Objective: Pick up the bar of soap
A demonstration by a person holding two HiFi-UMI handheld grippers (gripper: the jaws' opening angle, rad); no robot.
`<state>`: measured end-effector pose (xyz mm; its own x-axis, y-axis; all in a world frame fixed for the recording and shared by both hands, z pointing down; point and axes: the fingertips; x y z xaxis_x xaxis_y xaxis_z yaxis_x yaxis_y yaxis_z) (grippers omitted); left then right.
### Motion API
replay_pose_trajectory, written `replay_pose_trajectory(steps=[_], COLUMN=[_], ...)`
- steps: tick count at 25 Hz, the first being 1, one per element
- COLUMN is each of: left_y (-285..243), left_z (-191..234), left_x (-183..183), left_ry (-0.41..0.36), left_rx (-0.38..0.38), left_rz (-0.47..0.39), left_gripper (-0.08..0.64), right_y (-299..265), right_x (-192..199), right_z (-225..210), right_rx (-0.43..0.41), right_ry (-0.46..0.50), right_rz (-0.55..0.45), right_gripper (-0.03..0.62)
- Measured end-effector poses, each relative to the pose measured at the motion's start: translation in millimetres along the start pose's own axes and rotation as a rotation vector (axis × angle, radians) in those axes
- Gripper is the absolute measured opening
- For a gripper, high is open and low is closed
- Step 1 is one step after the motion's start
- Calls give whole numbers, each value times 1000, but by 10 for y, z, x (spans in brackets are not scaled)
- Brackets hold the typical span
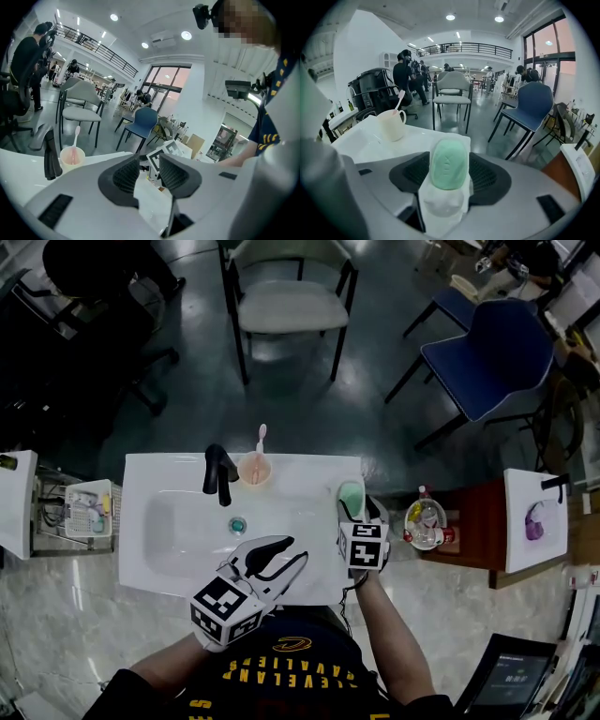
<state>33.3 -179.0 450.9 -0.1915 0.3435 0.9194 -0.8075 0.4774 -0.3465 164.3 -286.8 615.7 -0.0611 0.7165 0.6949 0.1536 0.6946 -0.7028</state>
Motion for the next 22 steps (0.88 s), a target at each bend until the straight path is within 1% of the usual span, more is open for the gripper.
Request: replay_pose_trajectory(steps=[6,12,22], left_y=[-28,-59,-68], left_z=[41,52,76], left_x=[24,37,45], left_ry=[14,19,23], left_rx=[-11,-5,-8], left_rz=[5,7,8], left_gripper=[141,141,141], right_y=[-74,-150,-218], right_x=[26,68,94], right_z=[-17,-15,-41], right_rx=[9,23,30], right_ry=[5,11,-13], right_rz=[17,34,51], right_gripper=[261,261,264])
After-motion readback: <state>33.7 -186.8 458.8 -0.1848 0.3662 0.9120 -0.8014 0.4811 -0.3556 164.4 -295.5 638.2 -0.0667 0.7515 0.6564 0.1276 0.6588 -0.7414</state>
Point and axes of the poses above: the fingertips, and each gripper's own axes: y backward along the fingers, z to its left, x out of its underside, and after that the axes turned 15 degrees about -y, right-handed
